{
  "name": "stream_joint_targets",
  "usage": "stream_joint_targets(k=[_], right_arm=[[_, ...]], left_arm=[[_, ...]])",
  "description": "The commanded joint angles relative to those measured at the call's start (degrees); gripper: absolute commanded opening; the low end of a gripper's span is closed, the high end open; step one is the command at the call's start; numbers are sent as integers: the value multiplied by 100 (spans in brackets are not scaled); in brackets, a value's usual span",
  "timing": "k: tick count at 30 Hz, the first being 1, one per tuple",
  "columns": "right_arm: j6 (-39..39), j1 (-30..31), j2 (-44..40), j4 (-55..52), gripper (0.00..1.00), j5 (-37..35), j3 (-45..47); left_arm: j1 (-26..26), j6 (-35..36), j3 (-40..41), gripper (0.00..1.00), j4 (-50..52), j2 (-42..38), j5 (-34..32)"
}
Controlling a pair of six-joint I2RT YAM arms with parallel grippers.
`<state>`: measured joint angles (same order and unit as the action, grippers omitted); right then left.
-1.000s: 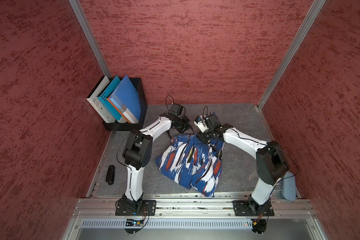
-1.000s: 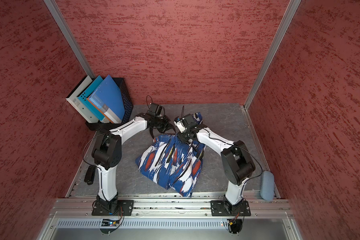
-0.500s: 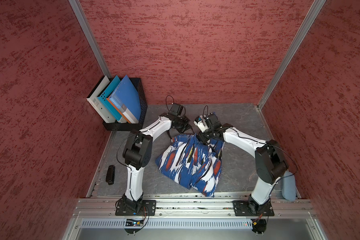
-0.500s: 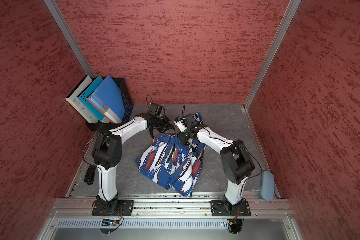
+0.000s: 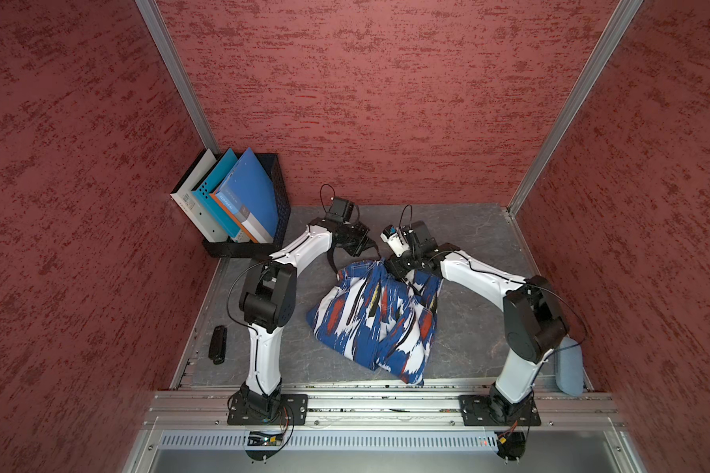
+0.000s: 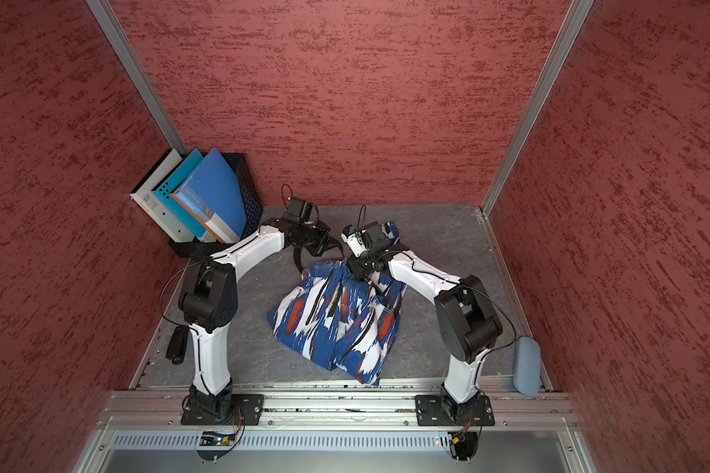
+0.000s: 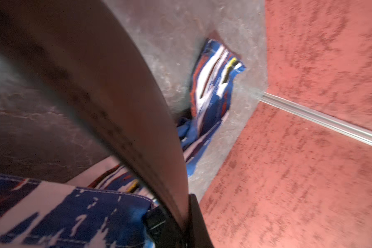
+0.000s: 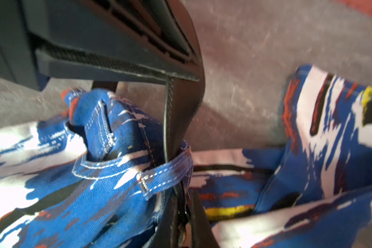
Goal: Remove the belt from the trousers
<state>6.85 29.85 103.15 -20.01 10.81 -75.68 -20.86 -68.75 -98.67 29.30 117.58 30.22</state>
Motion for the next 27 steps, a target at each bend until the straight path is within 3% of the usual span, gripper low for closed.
stream_joint_targets(k=[1, 7, 17, 23, 27], right_arm=[[-78, -90, 5, -526, 0, -88, 124], [-86, -79, 43, -526, 0, -85, 115], [-53, -86, 72, -561, 0, -114, 135], [7, -85, 188, -607, 0, -96, -13], [20, -88, 323, -675, 0, -88, -190]], left_arm=[[387, -45, -932, 0, -571, -151, 408], [541, -270, -813, 0, -812, -242, 596], [1021, -1266, -1110, 0, -1677, -408, 1367], [1525, -2128, -1130, 0, -2390, -625, 2045], [1927, -2151, -815, 0, -2361, -994, 2273]])
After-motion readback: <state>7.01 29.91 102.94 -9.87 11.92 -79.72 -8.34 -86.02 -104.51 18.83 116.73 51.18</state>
